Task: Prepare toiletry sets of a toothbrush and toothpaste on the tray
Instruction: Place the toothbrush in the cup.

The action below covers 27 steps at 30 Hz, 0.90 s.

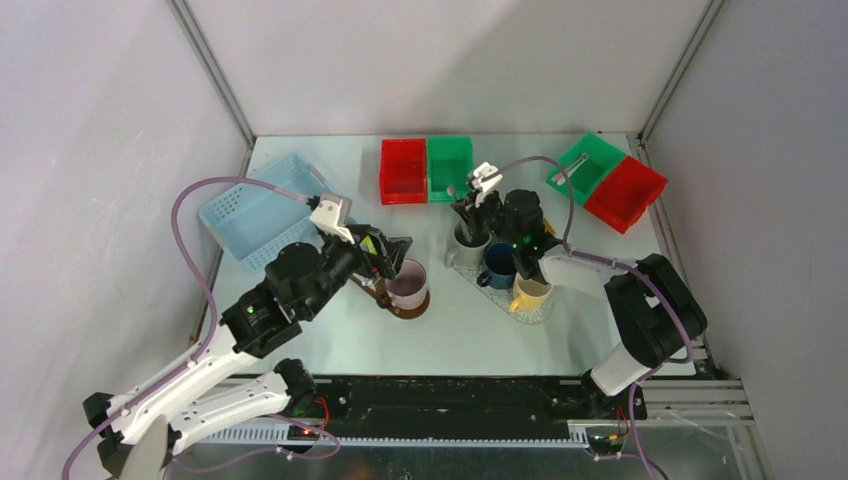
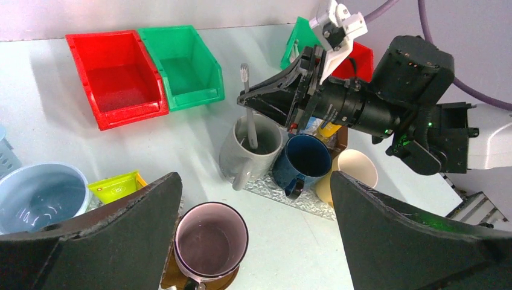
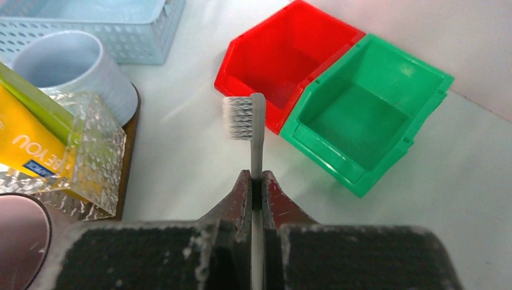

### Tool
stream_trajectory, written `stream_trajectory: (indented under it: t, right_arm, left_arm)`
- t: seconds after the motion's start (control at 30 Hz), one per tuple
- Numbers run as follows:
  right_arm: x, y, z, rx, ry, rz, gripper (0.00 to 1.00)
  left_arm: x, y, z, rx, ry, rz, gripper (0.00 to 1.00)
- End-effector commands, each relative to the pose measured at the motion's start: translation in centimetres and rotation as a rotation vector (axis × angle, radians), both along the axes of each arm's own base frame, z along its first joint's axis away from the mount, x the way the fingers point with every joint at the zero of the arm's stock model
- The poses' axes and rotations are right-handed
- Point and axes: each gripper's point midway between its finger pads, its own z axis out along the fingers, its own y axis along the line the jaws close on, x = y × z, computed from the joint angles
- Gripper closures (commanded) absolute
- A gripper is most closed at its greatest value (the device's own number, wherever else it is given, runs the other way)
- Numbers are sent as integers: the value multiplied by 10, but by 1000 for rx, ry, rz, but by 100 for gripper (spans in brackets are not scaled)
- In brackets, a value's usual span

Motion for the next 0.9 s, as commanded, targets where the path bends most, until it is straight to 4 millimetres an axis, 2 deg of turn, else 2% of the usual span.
stream_trajectory:
  t: [0.0, 0.1, 0.17, 0.33, 0.47, 0.53, 0.57, 0.6, 0.63, 0.67, 0.8, 0.87]
  right_arm:
    - [5, -3, -2, -4, -35, -31, 94]
    - [-1, -6, -8, -14, 6, -34, 81]
    - [-5, -8, -4, -17, 16, -41, 72]
    - [-14, -18, 21, 0, 8, -61, 46]
    - [-16, -37, 51, 42, 13, -100, 33]
    - [-13, -52, 68, 66, 24, -147, 29]
    - [-9, -62, 84, 84, 11, -181, 28]
    - [-8, -69, 82, 72, 39, -203, 26]
    - [-2, -82, 97, 95, 30, -250, 26]
    - [-1, -90, 94, 86, 61, -277, 25]
    - [16, -140, 110, 133, 130, -451, 25]
    - [27, -177, 112, 172, 167, -575, 26]
  left_arm:
    - [1, 6, 2, -18, -3, 33, 0]
    - [2, 5, 2, -15, -6, 34, 0]
    - [3, 5, 1, -12, -6, 33, 0]
    - [3, 6, 4, -20, -11, 40, 0]
    - [1, 10, 11, -31, -24, 45, 0]
    - [2, 14, 14, -25, -27, 57, 0]
    - [2, 16, 12, -13, -20, 64, 0]
    - [4, 20, 16, -13, -22, 80, 0]
    - [4, 22, 13, 1, -12, 89, 0]
    - [6, 27, 17, -1, -15, 109, 0]
    - [10, 46, 23, 13, -16, 172, 0]
    - [11, 57, 22, 24, -7, 207, 0]
